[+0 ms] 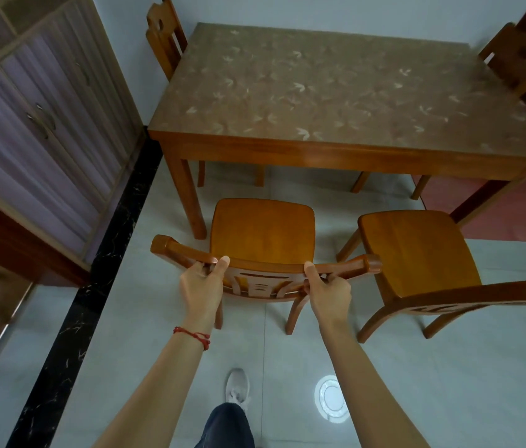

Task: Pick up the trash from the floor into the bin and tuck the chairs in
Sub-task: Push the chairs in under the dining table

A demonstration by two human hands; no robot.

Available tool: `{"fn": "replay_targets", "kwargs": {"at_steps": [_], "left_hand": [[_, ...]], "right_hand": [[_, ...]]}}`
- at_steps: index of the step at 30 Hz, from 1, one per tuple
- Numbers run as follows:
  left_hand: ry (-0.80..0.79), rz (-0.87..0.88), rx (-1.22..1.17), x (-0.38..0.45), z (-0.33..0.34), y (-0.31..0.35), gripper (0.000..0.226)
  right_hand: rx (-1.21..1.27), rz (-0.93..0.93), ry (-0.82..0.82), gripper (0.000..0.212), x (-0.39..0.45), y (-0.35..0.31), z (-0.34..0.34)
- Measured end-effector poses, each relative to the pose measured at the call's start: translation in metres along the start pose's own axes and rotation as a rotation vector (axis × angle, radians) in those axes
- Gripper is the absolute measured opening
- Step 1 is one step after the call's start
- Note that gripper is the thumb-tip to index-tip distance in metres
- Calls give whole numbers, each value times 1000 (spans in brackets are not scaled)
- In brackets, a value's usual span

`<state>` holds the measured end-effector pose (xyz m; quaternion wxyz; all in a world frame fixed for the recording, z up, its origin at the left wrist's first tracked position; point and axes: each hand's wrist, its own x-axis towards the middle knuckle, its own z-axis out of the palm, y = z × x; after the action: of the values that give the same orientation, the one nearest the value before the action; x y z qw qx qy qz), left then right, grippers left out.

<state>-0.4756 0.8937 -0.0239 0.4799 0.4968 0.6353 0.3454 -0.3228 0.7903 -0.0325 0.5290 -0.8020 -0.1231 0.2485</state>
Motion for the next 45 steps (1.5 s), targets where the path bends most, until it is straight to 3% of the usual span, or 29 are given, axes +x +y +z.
{"fn": "replay_targets", "kwargs": {"at_steps": [19,23,29,45], "left_hand": [[-56,65,-42,153,87,67,20],[-73,48,-75,177,104,80,15],[-63,10,-123,206,132,98,16],[-54,-40,-217,275,203,148,12]], "right_hand": [[16,38,34,26,152,-72,76],[-2,51,50,36,181,-85,85],[-12,60,49,29,224,-102,97],[-32,28,-8,37,332,-141,116]]}}
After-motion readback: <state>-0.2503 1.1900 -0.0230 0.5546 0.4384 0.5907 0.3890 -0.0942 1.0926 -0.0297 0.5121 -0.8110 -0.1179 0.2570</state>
